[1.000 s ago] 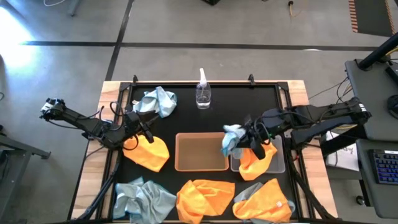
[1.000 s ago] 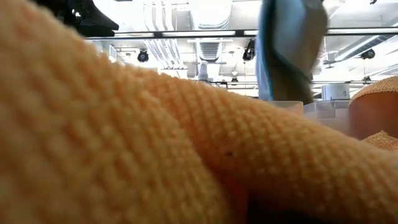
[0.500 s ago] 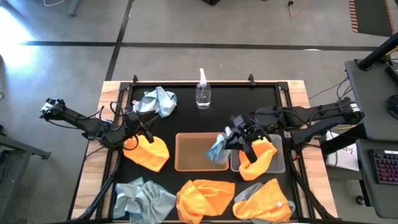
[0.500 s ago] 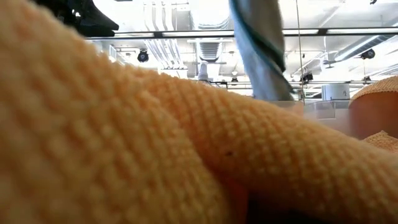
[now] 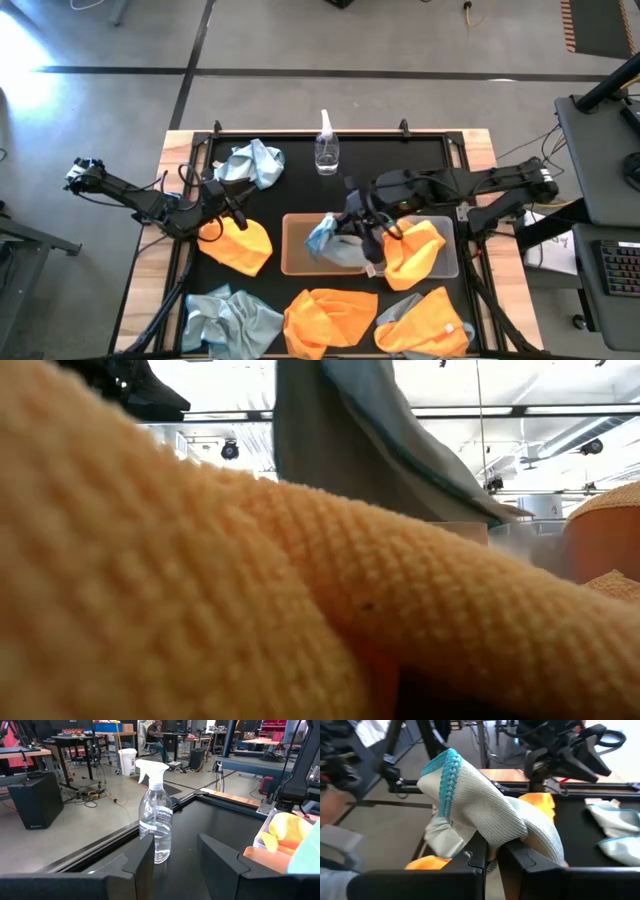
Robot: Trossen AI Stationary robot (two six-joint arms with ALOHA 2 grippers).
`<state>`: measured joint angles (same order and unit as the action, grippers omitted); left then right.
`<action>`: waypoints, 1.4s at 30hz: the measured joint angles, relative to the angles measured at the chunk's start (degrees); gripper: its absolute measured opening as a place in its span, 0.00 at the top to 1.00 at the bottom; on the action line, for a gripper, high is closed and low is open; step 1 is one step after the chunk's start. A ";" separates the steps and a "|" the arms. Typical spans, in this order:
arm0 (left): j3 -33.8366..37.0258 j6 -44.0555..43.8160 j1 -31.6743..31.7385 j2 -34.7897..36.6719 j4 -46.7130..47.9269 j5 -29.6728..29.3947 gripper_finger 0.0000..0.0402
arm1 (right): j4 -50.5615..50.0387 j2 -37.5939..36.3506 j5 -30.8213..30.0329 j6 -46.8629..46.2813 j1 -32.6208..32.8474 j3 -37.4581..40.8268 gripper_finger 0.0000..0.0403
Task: Sort microfiber towel by color & place in baskets
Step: Put the blue towel into the orange bin
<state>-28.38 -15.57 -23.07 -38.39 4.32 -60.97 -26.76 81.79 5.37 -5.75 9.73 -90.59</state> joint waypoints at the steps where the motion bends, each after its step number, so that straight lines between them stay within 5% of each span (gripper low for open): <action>1: 0.00 0.00 0.00 0.00 0.18 0.00 0.67 | -0.04 0.85 -0.46 0.82 -0.32 -0.72 0.94; 17: 1.66 -0.20 -0.02 -0.47 0.65 0.15 0.67 | -0.29 8.30 -0.52 2.36 -8.07 -11.43 0.94; 42: 1.66 -2.44 -0.02 -2.81 0.67 0.15 0.67 | -25.56 7.94 -0.42 -8.15 -6.29 -0.71 0.94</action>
<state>-26.72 -18.02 -23.09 -41.20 4.99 -60.82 -52.32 89.73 4.95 -13.90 3.44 -91.30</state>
